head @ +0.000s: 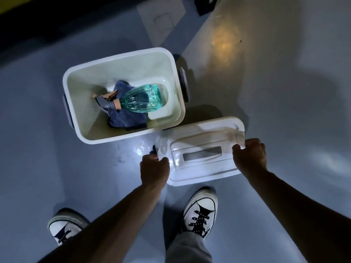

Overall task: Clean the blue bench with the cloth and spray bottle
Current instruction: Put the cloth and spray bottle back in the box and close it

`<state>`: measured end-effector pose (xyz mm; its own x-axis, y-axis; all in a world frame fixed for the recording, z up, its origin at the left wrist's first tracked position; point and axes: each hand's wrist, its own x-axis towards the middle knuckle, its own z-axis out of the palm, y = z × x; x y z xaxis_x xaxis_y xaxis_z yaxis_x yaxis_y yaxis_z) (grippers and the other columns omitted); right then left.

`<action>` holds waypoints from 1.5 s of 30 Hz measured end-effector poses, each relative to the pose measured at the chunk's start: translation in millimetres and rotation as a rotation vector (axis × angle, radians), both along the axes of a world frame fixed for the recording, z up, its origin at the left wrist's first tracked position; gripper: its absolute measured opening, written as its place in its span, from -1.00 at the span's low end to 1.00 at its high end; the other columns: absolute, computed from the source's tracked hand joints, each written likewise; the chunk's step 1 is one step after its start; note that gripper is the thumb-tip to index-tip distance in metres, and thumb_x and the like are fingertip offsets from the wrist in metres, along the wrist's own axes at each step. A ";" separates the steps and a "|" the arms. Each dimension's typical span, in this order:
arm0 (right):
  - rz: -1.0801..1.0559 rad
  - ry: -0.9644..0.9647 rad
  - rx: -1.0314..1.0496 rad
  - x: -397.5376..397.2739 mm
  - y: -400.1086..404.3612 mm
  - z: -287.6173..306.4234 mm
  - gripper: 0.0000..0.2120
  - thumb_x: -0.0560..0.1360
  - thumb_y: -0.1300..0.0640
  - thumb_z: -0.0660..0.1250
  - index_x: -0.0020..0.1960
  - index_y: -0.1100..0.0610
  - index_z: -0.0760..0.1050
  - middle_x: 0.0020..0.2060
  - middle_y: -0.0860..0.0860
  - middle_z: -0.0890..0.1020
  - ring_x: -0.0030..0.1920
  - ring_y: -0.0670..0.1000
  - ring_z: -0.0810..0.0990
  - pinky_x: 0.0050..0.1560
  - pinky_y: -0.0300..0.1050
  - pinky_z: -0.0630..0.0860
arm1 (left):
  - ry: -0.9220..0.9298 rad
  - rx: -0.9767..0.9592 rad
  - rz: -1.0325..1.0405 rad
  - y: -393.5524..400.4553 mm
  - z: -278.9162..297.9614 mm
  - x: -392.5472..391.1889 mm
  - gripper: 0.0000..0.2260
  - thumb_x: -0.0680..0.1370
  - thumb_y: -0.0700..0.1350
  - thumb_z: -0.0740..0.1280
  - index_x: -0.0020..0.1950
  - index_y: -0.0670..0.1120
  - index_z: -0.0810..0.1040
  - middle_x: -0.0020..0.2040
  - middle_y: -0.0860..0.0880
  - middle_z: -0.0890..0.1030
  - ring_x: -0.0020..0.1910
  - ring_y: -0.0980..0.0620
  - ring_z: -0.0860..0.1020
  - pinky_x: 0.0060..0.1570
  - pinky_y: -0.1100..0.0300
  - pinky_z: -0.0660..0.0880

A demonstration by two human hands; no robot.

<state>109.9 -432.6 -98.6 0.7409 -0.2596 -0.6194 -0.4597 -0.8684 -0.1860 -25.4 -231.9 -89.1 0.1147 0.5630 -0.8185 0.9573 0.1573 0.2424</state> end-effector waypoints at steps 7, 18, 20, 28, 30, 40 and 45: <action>0.026 -0.074 -0.019 -4.8 -10.9 79.4 -0.70 0.51 -0.04 0.33 -0.04 0.22 0.50 -0.01 0.16 0.55 0.07 0.21 0.52 0.04 -0.02 0.45 | -0.016 -0.053 0.084 -15.6 88.2 -20.5 -0.72 0.47 -0.22 0.34 0.06 -0.42 0.54 -0.01 -0.42 0.60 0.01 -0.34 0.61 -0.01 -0.11 0.58; 0.163 -0.206 0.164 15.0 107.2 140.0 -0.72 0.52 0.05 0.33 0.12 0.23 0.53 0.11 0.16 0.55 0.01 0.02 0.38 0.07 -0.14 0.35 | -0.229 0.159 0.400 87.0 161.3 -13.2 -0.78 0.51 -0.28 0.40 0.12 -0.11 0.54 0.11 -0.20 0.65 0.10 -0.24 0.62 0.20 -0.12 0.56; 0.184 -0.215 0.200 19.9 134.7 140.9 -0.69 0.52 0.07 0.33 0.18 0.23 0.51 0.14 0.16 0.54 0.01 0.01 0.39 0.07 -0.16 0.33 | -0.245 0.200 0.386 117.6 159.3 -5.9 -0.80 0.50 -0.25 0.40 0.12 -0.14 0.55 0.10 -0.20 0.67 0.09 -0.24 0.64 0.19 -0.14 0.58; 0.233 -0.199 0.292 37.7 214.6 121.0 -0.59 0.50 0.12 0.30 0.34 0.18 0.50 0.19 0.19 0.57 0.10 0.19 0.60 0.20 -0.05 0.52 | -0.273 0.327 0.206 210.6 118.5 9.9 -0.72 0.48 -0.17 0.46 0.17 -0.10 0.52 0.11 -0.11 0.67 0.00 -0.12 0.67 -0.05 0.12 0.57; 0.300 -0.185 0.274 37.1 222.4 108.4 -0.61 0.50 0.12 0.32 0.31 0.18 0.52 0.18 0.18 0.57 0.07 0.19 0.60 0.18 -0.06 0.53 | -0.267 0.352 0.148 223.5 100.9 9.0 -0.66 0.47 -0.12 0.50 0.20 -0.10 0.53 0.17 -0.09 0.65 0.00 -0.05 0.64 -0.02 0.16 0.53; 0.432 -0.297 0.139 14.2 216.5 81.0 -0.66 0.49 0.06 0.46 0.23 0.10 0.53 0.18 0.13 0.46 0.23 0.21 0.47 0.17 0.08 0.50 | -0.369 0.414 0.081 217.2 57.7 -14.4 -0.73 0.46 -0.17 0.50 0.14 -0.06 0.62 0.14 -0.11 0.61 0.02 -0.07 0.65 0.14 0.03 0.59; 0.318 -0.305 0.147 25.9 209.2 74.3 -0.77 0.49 0.12 0.46 0.12 0.15 0.61 0.17 0.17 0.54 0.07 0.16 0.55 0.09 -0.10 0.45 | -0.415 0.424 0.087 210.2 47.4 -7.0 -0.71 0.47 -0.16 0.49 0.18 -0.03 0.61 0.17 -0.03 0.52 -0.02 -0.01 0.61 -0.01 0.23 0.48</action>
<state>135.8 -223.4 -24.3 0.9235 0.0848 -0.3742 -0.0797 -0.9116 -0.4032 -32.4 -21.7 -41.8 0.3161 0.8524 -0.4166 0.7570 0.0382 0.6523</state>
